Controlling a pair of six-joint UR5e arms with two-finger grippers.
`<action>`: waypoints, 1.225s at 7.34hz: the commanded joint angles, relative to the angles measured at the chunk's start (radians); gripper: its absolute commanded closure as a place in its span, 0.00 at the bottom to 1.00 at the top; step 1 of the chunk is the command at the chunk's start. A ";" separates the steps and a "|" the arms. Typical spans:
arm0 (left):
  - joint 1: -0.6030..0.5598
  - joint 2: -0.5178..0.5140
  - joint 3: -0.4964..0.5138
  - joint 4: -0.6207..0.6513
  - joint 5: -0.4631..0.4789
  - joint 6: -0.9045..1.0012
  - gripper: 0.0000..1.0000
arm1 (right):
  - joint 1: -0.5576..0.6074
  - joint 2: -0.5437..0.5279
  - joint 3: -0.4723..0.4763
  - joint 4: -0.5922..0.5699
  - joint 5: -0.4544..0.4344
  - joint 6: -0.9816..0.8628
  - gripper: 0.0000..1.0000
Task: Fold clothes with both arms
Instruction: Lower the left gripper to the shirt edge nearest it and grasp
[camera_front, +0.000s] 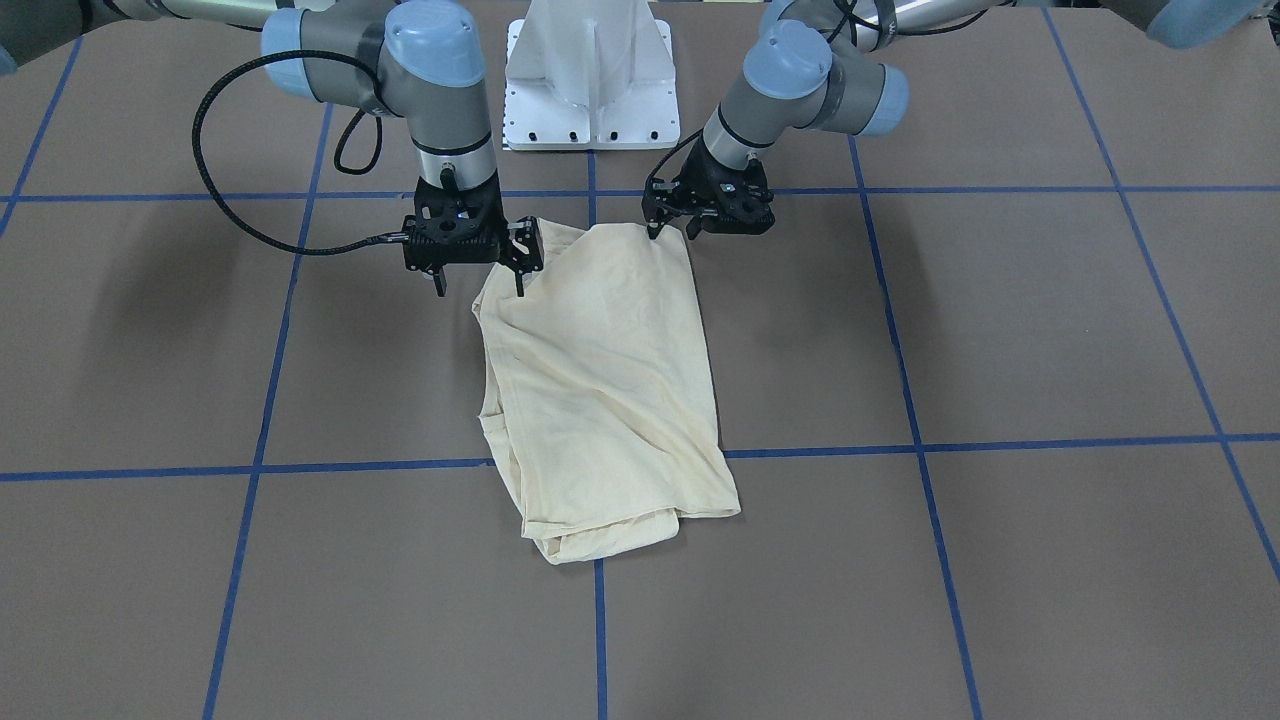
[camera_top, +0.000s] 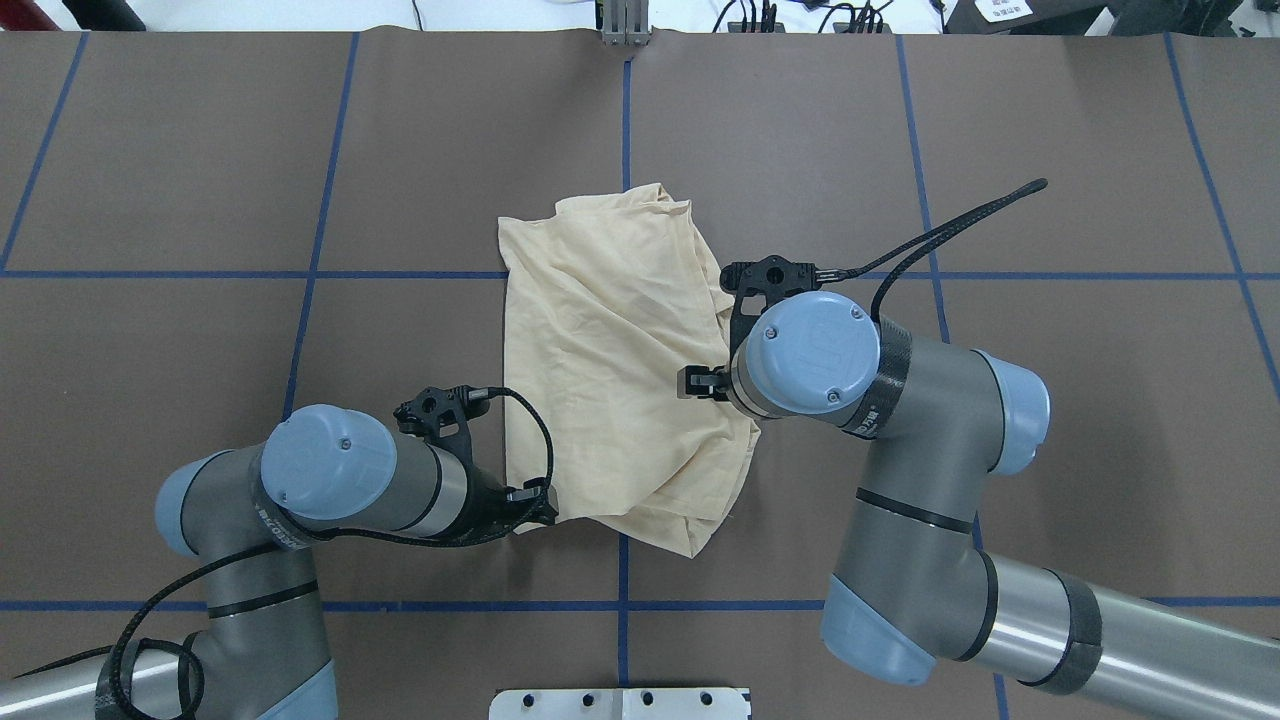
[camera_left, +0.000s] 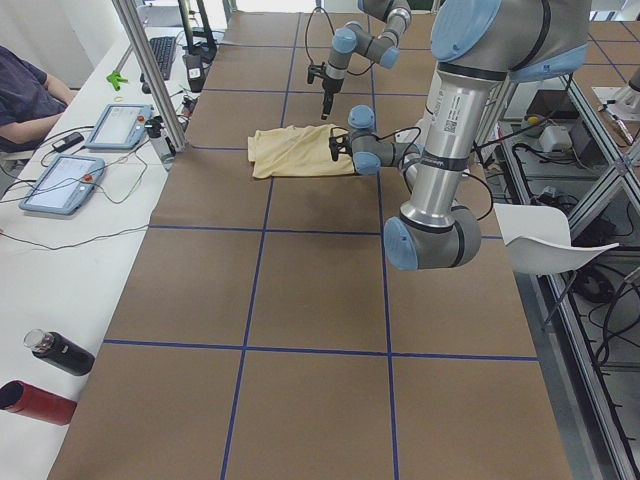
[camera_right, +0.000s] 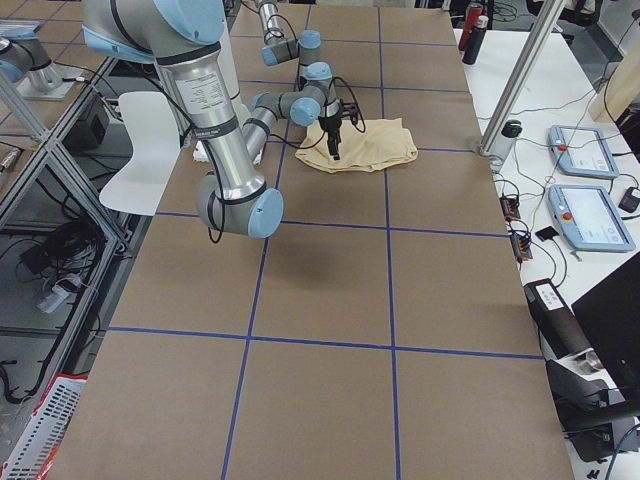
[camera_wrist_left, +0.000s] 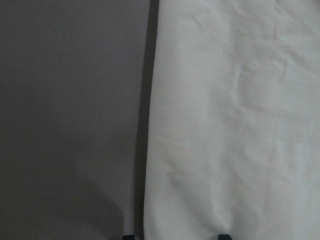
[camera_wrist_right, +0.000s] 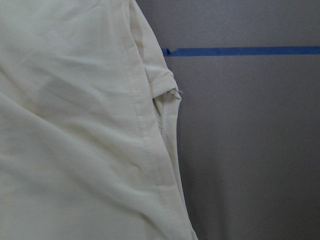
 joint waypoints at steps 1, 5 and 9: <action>0.002 -0.001 0.000 0.000 0.000 0.000 0.48 | 0.000 -0.001 0.001 0.000 0.000 0.000 0.00; -0.001 0.002 -0.003 0.002 0.000 0.000 0.94 | 0.000 -0.001 0.000 0.000 0.000 0.000 0.00; -0.014 0.010 -0.065 0.084 0.000 0.008 1.00 | -0.041 -0.010 -0.009 0.002 -0.011 0.095 0.00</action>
